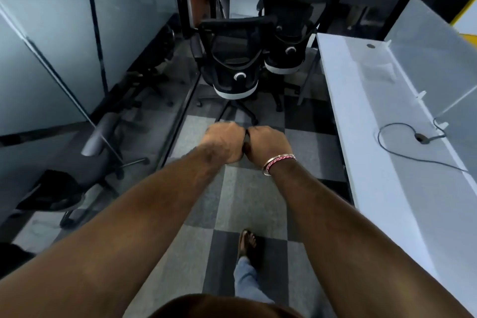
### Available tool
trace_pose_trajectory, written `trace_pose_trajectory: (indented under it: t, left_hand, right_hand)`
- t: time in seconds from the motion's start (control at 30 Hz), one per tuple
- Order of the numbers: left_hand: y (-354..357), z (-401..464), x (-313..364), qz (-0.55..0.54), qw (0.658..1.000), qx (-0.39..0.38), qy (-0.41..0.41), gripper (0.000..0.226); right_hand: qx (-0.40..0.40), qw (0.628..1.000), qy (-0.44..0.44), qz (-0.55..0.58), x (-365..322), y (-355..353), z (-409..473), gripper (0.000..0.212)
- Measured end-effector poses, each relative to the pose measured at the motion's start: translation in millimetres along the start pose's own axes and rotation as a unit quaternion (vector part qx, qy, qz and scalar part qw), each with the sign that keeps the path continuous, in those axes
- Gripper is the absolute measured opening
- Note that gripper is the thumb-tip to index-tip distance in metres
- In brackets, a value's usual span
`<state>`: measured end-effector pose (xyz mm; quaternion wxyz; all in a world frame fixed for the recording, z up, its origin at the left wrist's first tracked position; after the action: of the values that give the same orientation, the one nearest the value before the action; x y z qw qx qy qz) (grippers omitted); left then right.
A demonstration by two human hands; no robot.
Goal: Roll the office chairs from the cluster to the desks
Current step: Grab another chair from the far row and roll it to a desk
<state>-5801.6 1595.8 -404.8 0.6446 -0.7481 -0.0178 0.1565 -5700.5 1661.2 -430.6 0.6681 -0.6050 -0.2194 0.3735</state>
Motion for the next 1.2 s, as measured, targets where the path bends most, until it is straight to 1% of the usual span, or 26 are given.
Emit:
trace_pose_trajectory:
  t: [0.07,0.1,0.17,0.27,0.43,0.53,0.6,0.73,0.8,0.87,0.97,1.1,1.17,1.2]
  left_hand:
    - [2,50,-11,-0.015,1.0,-0.003,-0.004,0.03]
    - [-2,88,-17,-0.014,1.0,-0.009,-0.006,0.03]
    - [-10,130,-27,-0.013,1.0,-0.014,-0.004,0.029]
    - [-22,208,-44,-0.011,1.0,0.006,-0.008,0.025]
    - [-40,322,-89,-0.016,0.999,-0.001,-0.033,0.021]
    - [-36,392,-116,-0.011,0.999,-0.004,-0.034,0.016]
    - [-30,439,-132,-0.006,0.999,0.01,-0.037,0.017]
    - [-16,537,-169,0.034,0.999,0.007,-0.038,0.017]
    - [-14,584,-194,0.017,0.999,0.022,-0.017,0.02]
    - [-16,628,-219,0.022,0.999,0.047,0.008,0.022]
    - [-19,683,-245,0.019,0.997,0.073,0.026,0.029]
    - [-14,748,-265,0.01,0.996,0.084,0.03,0.036]
    - [-9,773,-275,-0.002,0.996,0.086,0.024,0.042]
    - [0,794,-280,-0.014,0.997,0.073,0.018,0.047]
  right_hand:
    - [0.0,1.0,-0.013,0.007,21,11,45,0.022]
    - [-0.002,1.0,-0.015,0.011,39,18,81,0.022]
    - [-0.002,1.0,-0.025,0.011,60,22,125,0.021]
    - [0.007,0.999,-0.049,0.008,94,25,203,0.019]
    - [0.004,0.998,-0.061,0.004,129,27,329,0.021]
    - [-0.001,0.998,-0.066,0.011,148,42,398,0.021]
    - [0.0,0.998,-0.06,0.002,161,56,445,0.022]
    - [0.003,0.999,-0.046,-0.017,183,83,538,0.02]
    - [0.004,0.999,-0.044,-0.009,190,87,582,0.019]
    - [0.024,0.999,-0.046,-0.008,197,89,629,0.017]
    - [0.036,0.999,-0.036,-0.007,212,94,690,0.015]
    - [0.021,0.998,-0.052,0.006,236,115,759,0.024]
    - [0.019,0.998,-0.065,-0.002,245,126,784,0.025]
    - [0.013,0.998,-0.068,-0.003,252,137,803,0.024]
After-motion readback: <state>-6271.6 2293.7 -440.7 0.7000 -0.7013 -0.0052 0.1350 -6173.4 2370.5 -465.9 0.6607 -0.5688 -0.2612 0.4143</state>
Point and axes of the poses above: each hand's wrist, its own z-axis towards the middle knuckle, its own y-axis out of the palm, x = y × z, the point moved 2 cm from there along z, towards the middle knuckle, and after that the axes turned 6 degrees about z, right-handed, at the moved point
